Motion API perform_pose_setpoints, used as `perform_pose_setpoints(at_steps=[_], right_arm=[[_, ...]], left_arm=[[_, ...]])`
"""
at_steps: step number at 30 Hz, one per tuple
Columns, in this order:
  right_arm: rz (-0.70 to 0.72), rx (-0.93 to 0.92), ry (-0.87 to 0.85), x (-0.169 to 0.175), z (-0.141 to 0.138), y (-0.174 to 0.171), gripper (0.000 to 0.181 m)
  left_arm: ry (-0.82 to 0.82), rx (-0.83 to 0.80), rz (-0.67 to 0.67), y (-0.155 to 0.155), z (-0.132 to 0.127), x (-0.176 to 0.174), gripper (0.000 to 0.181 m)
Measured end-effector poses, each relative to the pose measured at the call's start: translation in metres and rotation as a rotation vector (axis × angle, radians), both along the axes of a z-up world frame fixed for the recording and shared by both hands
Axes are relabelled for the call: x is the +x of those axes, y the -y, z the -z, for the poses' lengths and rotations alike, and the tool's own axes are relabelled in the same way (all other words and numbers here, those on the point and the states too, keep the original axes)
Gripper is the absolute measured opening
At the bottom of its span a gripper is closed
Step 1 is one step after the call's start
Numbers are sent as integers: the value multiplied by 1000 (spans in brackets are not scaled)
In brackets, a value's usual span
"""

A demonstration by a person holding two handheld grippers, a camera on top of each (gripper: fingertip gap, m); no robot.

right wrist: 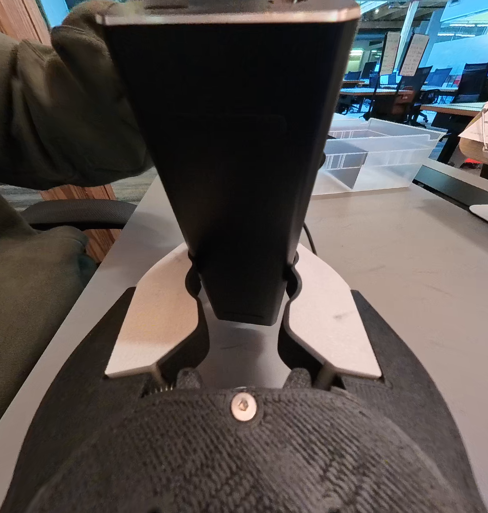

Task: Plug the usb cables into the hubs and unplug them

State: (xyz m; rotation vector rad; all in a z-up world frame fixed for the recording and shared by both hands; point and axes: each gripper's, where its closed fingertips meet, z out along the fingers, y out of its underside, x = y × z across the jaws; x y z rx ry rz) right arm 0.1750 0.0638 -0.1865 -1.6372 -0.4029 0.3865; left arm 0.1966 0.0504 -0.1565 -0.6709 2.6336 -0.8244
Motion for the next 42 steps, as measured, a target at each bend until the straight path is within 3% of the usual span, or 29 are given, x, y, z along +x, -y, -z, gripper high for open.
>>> perform_pose_setpoints(at_steps=[6,10,13,16,18,20,23,27,31,35,39,42], right_arm=[[8,18,17,-1,-1,0,61],[38,79,-55,10,-16,8,61],[87,135,-49,23,-44,20,61],[172,257,-64,39,-94,42,61],[256,329,-33,50,-128,61,61],[393,374,21,67,-159,81,61],[588,374,74,103,-197,108,61],[864,241,127,167,-216,124,61],[979,52,41,214,-184,112,61],[1072,-157,-70,241,-120,96,61],[1093,-351,-142,252,-60,83,61],[1090,-484,-124,258,-29,73,61]], left_arm=[[59,-33,-15,-2,-4,-6,13],[379,-227,-157,-17,-60,-4,41],[576,-428,-372,-71,-86,-12,47],[548,-529,-565,-125,-49,-21,56],[485,-556,-619,-140,-14,-25,57],[435,-577,-615,-141,13,-28,56],[402,-613,-607,-138,32,-25,56],[363,-619,-572,-131,43,-18,55],[360,-593,-536,-121,51,-16,54],[357,-542,-514,-116,57,-18,52],[363,-530,-493,-113,57,-19,51],[362,-537,-498,-114,57,-19,50]])
